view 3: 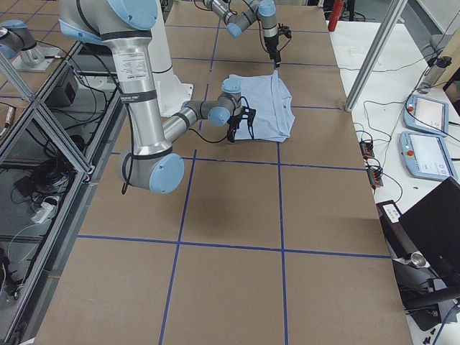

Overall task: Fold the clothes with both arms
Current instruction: 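Move the right gripper down along the folded shirt's side edge and grasp it, then drag the folded shirt with the right gripper toward the robot, rotating it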

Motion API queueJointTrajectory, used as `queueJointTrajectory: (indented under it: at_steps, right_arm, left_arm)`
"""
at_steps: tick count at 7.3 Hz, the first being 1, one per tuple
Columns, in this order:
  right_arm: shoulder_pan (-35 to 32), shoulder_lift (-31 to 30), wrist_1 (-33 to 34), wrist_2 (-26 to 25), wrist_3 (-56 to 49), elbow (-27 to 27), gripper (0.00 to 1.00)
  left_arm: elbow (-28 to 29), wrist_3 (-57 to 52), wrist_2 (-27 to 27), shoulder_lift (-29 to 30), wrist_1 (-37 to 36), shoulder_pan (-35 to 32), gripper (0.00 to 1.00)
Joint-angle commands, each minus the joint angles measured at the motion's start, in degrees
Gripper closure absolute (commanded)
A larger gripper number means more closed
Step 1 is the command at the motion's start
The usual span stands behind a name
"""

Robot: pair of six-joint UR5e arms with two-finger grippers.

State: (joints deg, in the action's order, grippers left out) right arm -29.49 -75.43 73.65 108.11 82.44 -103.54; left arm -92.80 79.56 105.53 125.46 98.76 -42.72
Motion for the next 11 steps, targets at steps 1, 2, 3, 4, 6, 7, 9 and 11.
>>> queueJointTrajectory:
  at_steps: [1, 2, 3, 4, 6, 7, 9, 11]
  right_arm:
    - [-0.04, -0.07, 0.00, 0.52, -0.18, 0.09, 0.76]
    - [-0.04, -0.41, 0.00, 0.61, -0.53, 0.01, 0.97]
    - [-0.04, -0.50, 0.09, 0.70, -0.53, 0.01, 1.00]
    - [-0.13, -0.68, 0.00, 0.79, -0.53, -0.08, 1.00]
    - [-0.13, -3.04, -0.17, 0.70, -0.27, -2.61, 1.00]
    - [0.13, -5.23, 0.00, 0.96, -0.27, -5.33, 1.00]
    - [4.15, -12.94, -0.09, 2.63, 0.00, -12.70, 1.00]
    - [14.93, -20.42, -0.35, 3.07, 2.87, -19.21, 1.00]
  left_arm:
    - [-0.45, -0.02, 0.02, -0.04, -0.06, -0.08, 0.00]
    - [-0.45, 0.07, 0.02, -0.13, -0.06, 0.01, 0.00]
    - [-0.45, 0.07, 0.02, -0.13, -0.06, 0.01, 0.00]
    - [-0.45, 0.07, 0.02, -0.04, -0.06, 0.01, 0.00]
    - [-0.45, 0.07, 0.02, -0.04, -0.06, 0.01, 0.00]
    - [-0.45, 0.07, 0.02, -0.13, -0.06, 0.01, 0.00]
    - [-0.45, 0.07, -0.67, -0.21, -0.06, 0.01, 0.00]
    - [-0.89, 1.20, -1.65, -0.30, -0.06, 0.71, 0.00]
